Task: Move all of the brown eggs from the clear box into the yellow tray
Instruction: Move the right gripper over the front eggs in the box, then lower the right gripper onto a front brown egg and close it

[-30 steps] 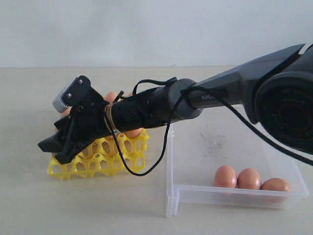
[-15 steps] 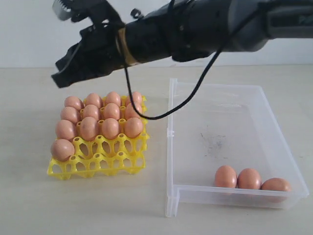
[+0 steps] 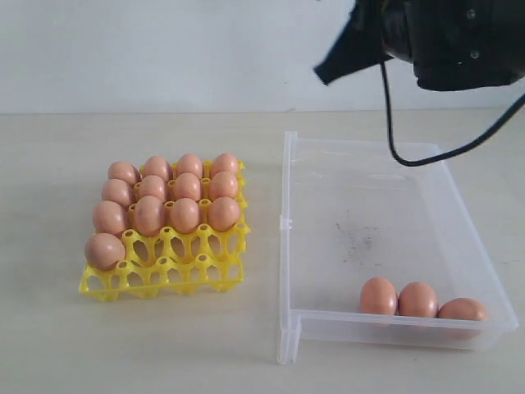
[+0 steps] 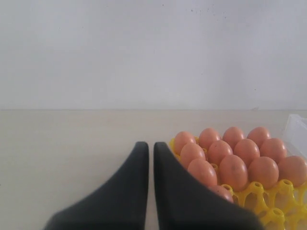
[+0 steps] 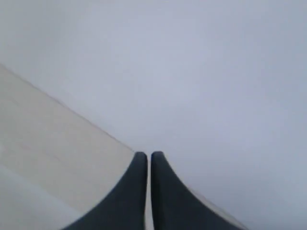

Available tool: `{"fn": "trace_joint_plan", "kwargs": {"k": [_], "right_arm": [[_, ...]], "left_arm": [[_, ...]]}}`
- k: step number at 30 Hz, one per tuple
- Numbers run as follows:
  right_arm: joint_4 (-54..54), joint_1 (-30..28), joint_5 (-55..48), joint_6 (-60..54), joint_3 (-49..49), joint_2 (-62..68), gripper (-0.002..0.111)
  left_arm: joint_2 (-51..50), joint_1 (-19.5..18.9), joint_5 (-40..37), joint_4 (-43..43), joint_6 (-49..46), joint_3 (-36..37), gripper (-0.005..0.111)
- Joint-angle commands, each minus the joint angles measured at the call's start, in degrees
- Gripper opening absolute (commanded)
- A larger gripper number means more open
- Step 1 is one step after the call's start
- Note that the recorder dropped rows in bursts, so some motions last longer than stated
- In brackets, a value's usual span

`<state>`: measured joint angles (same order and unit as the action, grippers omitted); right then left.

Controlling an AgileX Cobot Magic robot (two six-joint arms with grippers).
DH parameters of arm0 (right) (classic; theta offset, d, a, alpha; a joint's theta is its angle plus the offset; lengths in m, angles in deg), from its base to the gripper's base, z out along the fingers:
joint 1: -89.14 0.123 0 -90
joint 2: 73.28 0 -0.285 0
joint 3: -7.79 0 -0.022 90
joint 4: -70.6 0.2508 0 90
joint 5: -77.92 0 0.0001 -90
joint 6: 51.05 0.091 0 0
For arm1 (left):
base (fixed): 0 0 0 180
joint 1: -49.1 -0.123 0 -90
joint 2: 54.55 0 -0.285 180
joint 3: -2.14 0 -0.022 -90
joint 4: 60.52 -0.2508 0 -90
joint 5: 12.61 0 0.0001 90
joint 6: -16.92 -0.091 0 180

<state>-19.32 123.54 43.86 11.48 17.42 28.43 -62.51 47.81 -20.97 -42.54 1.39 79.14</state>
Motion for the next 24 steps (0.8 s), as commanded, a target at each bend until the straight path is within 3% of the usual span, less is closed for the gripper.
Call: {"fn": "trace_joint_plan", "kwargs": {"k": [1,7,9,15,17,24], "right_arm": [[26.1,-3.5,-11.1,-32.6,0.7,-0.7,0.0],[84.5,-12.2,-10.2,-70.8,0.2,1.1,0.0],[94.0,-13.4,-13.5,-75.8,0.2,2.8,0.0],[100.0,-13.0,-21.7,-76.0,0.2,7.1,0.001],[100.1,-13.0,-23.5,-76.1,0.2,7.4,0.009],[100.4,-13.0,-24.0,-66.8,0.2,7.5,0.068]], "left_arm": [[0.2,-0.1,0.8,0.3,0.0,0.2,0.004],[0.2,-0.1,0.8,0.3,0.0,0.2,0.004],[0.2,-0.1,0.8,0.3,0.0,0.2,0.004],[0.2,-0.1,0.8,0.3,0.0,0.2,0.004],[0.2,-0.1,0.8,0.3,0.0,0.2,0.004],[0.2,-0.1,0.8,0.3,0.0,0.2,0.004]]}}
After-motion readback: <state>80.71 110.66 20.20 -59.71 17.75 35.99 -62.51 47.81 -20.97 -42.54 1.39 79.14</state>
